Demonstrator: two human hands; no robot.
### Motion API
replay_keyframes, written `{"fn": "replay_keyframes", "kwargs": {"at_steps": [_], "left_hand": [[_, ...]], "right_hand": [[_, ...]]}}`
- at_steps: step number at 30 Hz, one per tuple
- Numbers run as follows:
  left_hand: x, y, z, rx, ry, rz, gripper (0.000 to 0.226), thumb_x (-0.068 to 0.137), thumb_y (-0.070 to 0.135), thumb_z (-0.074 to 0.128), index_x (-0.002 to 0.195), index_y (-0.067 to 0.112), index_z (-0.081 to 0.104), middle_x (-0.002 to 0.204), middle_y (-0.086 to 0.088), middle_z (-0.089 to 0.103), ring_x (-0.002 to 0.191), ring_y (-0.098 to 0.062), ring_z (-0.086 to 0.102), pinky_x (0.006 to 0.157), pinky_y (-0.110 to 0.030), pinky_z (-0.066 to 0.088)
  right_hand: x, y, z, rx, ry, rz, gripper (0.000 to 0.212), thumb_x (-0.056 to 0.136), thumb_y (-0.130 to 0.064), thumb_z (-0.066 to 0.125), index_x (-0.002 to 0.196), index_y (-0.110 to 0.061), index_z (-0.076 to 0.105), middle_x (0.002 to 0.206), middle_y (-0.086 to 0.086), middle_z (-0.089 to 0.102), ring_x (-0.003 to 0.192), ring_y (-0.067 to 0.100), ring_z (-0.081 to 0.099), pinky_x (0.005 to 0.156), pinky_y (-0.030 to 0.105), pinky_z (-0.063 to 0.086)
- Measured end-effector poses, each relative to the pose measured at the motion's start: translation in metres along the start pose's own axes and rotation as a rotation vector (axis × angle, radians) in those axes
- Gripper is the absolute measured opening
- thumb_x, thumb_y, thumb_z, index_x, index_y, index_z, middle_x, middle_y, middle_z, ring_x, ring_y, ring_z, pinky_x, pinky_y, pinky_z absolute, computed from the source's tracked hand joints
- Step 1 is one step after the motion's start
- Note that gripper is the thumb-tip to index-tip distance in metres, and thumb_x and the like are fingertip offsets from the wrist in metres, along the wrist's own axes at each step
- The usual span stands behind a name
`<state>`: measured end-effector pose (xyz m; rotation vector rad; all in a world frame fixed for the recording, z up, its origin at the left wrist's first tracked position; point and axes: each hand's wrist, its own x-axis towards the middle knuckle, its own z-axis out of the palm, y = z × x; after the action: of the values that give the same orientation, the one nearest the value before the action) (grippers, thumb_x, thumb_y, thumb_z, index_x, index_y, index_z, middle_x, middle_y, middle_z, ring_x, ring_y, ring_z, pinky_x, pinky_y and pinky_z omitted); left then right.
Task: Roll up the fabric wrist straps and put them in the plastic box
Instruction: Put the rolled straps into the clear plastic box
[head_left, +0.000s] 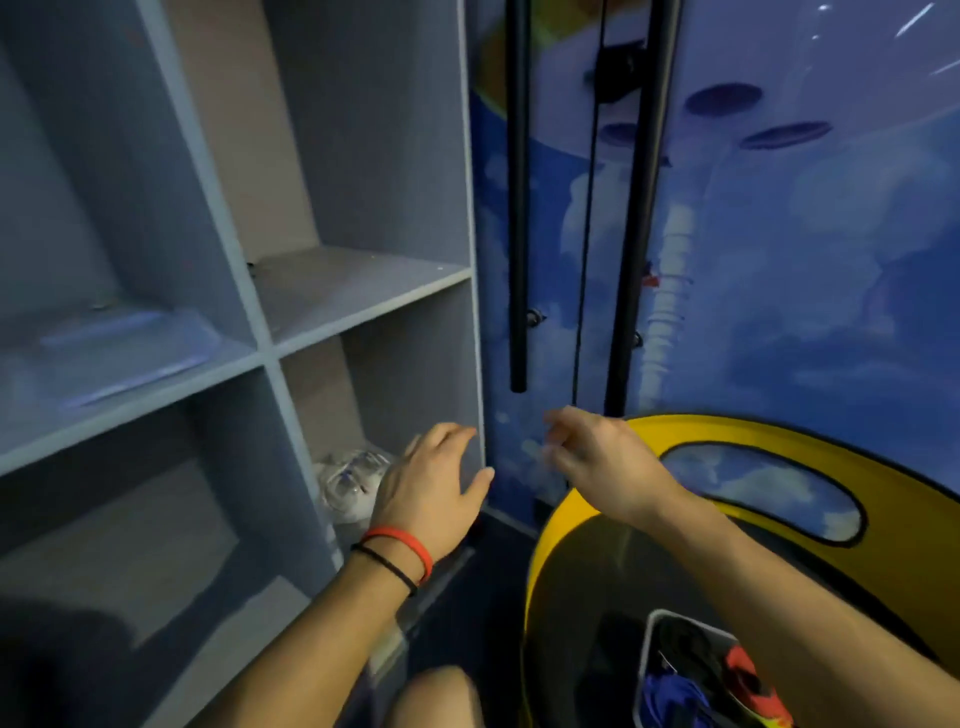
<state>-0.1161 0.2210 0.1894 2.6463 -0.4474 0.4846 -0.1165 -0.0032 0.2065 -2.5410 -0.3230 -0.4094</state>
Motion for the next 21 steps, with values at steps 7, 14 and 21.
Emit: {"fn": "replay_keyframes", "kwargs": {"at_steps": [7, 14, 21], "left_hand": [[-0.008, -0.066, -0.106, 0.177, 0.242, -0.071, 0.050, 0.089, 0.040, 0.062, 0.134, 0.019, 0.059, 0.132, 0.004, 0.056, 0.121, -0.021, 0.054, 0.101, -0.037, 0.049], [-0.023, -0.119, -0.185, 0.336, 0.379, -0.178, 0.048, 0.085, 0.035, 0.067, 0.129, 0.020, 0.061, 0.130, 0.000, 0.058, 0.120, -0.024, 0.055, 0.097, -0.039, 0.050], [-0.024, -0.178, -0.219, 0.444, 0.262, -0.433, 0.056, 0.091, 0.042, 0.058, 0.142, 0.020, 0.049, 0.144, -0.001, 0.051, 0.133, -0.022, 0.047, 0.113, -0.037, 0.032]], "right_hand": [[0.074, -0.119, 0.020, 0.074, -0.056, -0.249, 0.054, 0.094, -0.038, 0.069, 0.144, -0.025, 0.051, 0.129, -0.005, 0.062, 0.110, 0.013, 0.062, 0.095, 0.033, 0.050], [0.120, -0.218, 0.049, 0.031, -0.039, -0.493, 0.061, 0.090, -0.034, 0.073, 0.145, -0.021, 0.050, 0.136, 0.000, 0.055, 0.130, 0.022, 0.047, 0.110, 0.033, 0.038], [0.134, -0.274, 0.080, 0.000, -0.113, -0.542, 0.063, 0.093, -0.036, 0.069, 0.150, -0.027, 0.043, 0.141, -0.005, 0.049, 0.133, 0.019, 0.042, 0.110, 0.033, 0.037]]}}
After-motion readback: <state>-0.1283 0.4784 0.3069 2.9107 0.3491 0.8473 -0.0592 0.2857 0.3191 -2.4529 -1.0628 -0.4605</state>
